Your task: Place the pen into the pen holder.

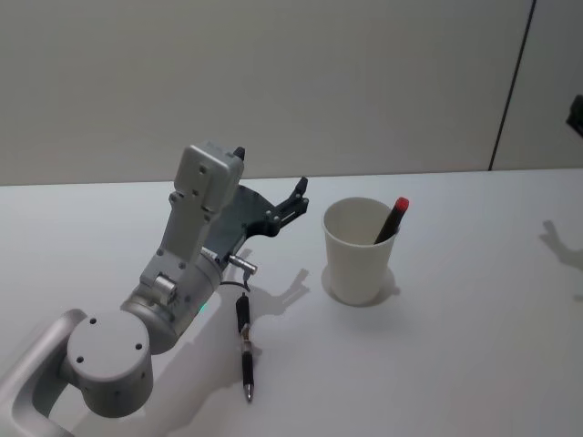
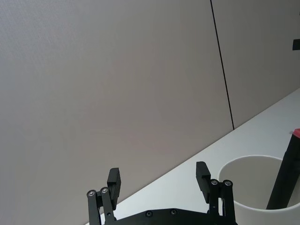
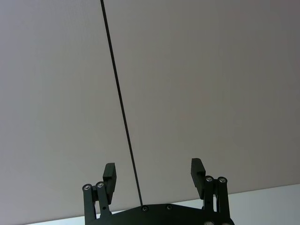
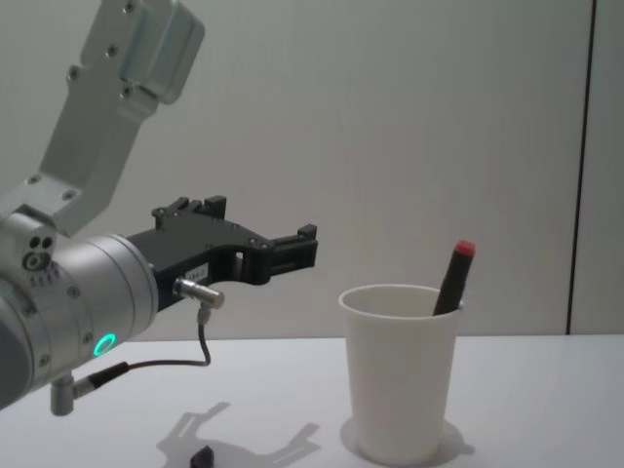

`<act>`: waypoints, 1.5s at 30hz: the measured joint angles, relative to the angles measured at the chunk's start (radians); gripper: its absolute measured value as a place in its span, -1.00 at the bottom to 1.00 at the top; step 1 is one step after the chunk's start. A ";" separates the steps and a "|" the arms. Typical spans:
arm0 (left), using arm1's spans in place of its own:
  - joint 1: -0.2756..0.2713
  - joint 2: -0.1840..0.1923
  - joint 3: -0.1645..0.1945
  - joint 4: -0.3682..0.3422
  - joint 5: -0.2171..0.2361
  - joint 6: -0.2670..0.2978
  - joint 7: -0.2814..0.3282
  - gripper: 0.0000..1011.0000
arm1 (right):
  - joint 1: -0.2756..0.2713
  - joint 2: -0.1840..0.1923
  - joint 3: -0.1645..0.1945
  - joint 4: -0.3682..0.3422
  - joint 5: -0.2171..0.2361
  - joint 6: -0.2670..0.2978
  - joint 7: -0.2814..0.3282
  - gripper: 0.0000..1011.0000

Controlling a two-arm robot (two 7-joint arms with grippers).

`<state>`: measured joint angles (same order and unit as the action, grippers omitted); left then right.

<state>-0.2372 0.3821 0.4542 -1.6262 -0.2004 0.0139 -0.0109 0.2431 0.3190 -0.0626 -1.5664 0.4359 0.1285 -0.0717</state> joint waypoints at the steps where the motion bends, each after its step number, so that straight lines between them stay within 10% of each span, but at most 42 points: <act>1: 0.000 0.000 0.000 0.000 0.000 0.000 0.000 0.98 | 0.000 0.001 0.000 0.000 0.000 0.001 -0.001 0.98; 18: 0.041 0.046 -0.023 -0.078 -0.043 0.132 0.027 0.98 | -0.001 0.003 0.003 -0.002 0.001 0.004 -0.003 0.98; 45: 0.231 0.138 -0.050 -0.263 -0.297 0.390 0.176 0.98 | -0.001 0.004 0.004 -0.002 0.000 0.004 -0.004 0.98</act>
<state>-0.0059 0.5205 0.4045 -1.8892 -0.4973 0.4040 0.1656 0.2419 0.3234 -0.0586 -1.5683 0.4362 0.1330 -0.0758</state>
